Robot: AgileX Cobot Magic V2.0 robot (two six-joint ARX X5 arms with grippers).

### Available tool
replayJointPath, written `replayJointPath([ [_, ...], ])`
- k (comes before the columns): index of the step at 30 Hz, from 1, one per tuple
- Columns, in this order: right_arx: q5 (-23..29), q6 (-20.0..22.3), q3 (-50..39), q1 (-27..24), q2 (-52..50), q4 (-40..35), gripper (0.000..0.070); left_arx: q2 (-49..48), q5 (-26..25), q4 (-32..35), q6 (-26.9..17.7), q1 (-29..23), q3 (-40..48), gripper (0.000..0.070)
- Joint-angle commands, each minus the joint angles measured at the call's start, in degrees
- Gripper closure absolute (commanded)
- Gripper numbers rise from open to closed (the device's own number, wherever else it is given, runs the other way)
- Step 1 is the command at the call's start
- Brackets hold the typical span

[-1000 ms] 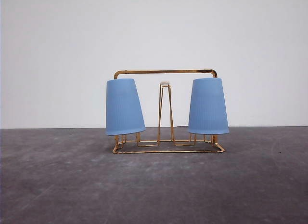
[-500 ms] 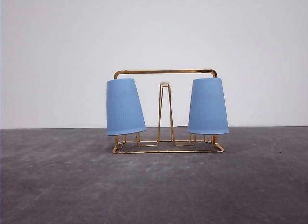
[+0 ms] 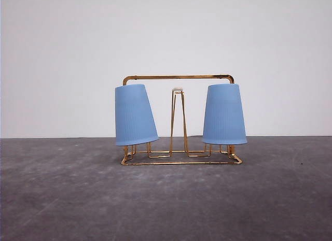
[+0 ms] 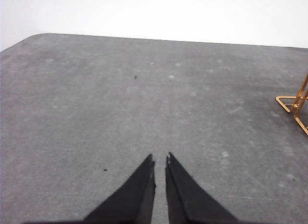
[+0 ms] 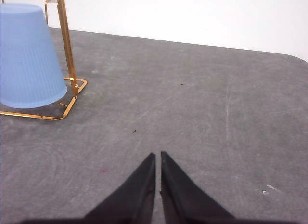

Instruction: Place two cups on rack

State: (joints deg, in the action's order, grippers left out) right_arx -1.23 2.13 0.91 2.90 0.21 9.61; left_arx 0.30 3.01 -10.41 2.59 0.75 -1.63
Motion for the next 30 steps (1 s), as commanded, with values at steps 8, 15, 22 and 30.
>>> replayJointPath([
  [8,0.20,0.13,-0.20,-0.02,0.00,-0.63,0.0683,-0.11,0.02,-0.28,0.02,-0.09,0.85,0.0677],
  [15,0.20,0.13,-0.20,-0.02,0.00,-0.63,0.0683,-0.11,0.02,-0.28,0.02,-0.09,0.85,0.0677],
  [22,0.20,0.13,-0.20,-0.02,0.00,-0.63,0.0683,-0.11,0.02,-0.28,0.02,-0.09,0.85,0.0677],
  [30,0.20,0.13,-0.20,-0.02,0.00,-0.63,0.0683,-0.11,0.02,-0.28,0.02,-0.09,0.85,0.0677],
])
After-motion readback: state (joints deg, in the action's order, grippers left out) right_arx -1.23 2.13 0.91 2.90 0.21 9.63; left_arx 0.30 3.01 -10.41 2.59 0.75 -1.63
